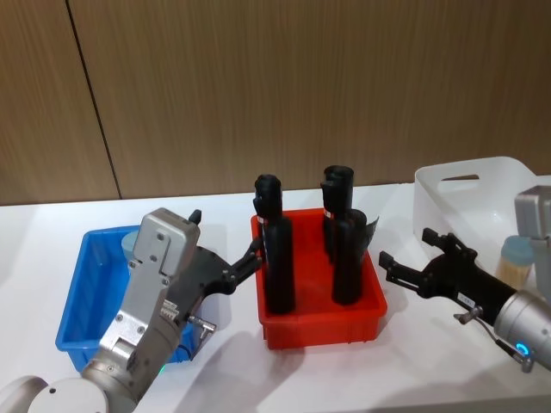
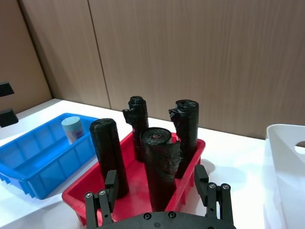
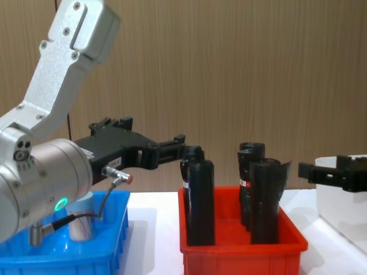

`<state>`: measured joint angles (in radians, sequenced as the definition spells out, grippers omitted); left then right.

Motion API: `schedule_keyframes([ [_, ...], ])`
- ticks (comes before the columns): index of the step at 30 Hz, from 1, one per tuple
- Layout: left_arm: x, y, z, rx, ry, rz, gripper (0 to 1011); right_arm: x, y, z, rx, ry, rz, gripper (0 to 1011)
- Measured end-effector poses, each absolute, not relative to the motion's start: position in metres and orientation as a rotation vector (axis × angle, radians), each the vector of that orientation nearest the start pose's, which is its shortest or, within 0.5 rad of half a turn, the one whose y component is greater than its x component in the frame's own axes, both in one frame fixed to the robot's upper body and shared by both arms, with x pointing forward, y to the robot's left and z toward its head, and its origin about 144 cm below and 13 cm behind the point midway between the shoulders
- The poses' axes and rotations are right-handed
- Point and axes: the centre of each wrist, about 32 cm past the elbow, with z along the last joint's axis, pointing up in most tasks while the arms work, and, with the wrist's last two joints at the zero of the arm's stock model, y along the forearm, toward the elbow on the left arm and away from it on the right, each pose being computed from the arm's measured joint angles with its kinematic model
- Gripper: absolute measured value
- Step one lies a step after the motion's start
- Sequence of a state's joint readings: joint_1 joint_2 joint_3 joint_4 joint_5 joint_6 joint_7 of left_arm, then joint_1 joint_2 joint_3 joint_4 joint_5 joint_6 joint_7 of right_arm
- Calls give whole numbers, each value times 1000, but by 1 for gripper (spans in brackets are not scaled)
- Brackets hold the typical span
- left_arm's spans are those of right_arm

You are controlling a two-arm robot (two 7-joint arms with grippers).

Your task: Pick the cotton swabs from the blue box and place them into the white box.

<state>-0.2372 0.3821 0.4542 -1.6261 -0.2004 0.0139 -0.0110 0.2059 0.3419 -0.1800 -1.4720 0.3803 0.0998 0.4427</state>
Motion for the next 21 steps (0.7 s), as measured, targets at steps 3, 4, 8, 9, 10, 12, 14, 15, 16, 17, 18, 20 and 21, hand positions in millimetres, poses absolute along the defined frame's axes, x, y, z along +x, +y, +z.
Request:
schedule_keyframes([
  [3,492,198,1204,61,-268,1124,1004,518,-284,1181,-20,53,-971,1002],
  [4,492,198,1204,61,-268,1124,1004,520,-284,1181,-21,54,-965,1002],
  [8,492,198,1204,61,-268,1124,1004,527,-283,1180,-27,56,-943,1002],
  [9,492,198,1204,61,-268,1124,1004,530,-282,1180,-32,55,-935,1002],
  [10,492,198,1204,61,-268,1124,1004,532,-282,1180,-32,53,-931,1002],
  [12,492,198,1204,61,-268,1124,1004,536,-280,1179,-42,53,-920,1002],
  [14,492,198,1204,61,-268,1124,1004,539,-280,1179,-46,52,-914,1002],
  [15,492,198,1204,61,-268,1124,1004,541,-279,1178,-50,53,-911,1002],
  [16,492,198,1204,61,-268,1124,1004,544,-278,1178,-55,52,-905,1002],
  [17,492,198,1204,61,-268,1124,1004,545,-278,1178,-58,52,-903,1002],
  [18,492,198,1204,61,-268,1124,1004,548,-277,1177,-63,53,-899,1002],
  [20,492,198,1204,61,-268,1124,1004,551,-276,1176,-68,54,-896,1001],
  [21,492,198,1204,61,-268,1124,1004,552,-275,1176,-71,53,-894,1002],
])
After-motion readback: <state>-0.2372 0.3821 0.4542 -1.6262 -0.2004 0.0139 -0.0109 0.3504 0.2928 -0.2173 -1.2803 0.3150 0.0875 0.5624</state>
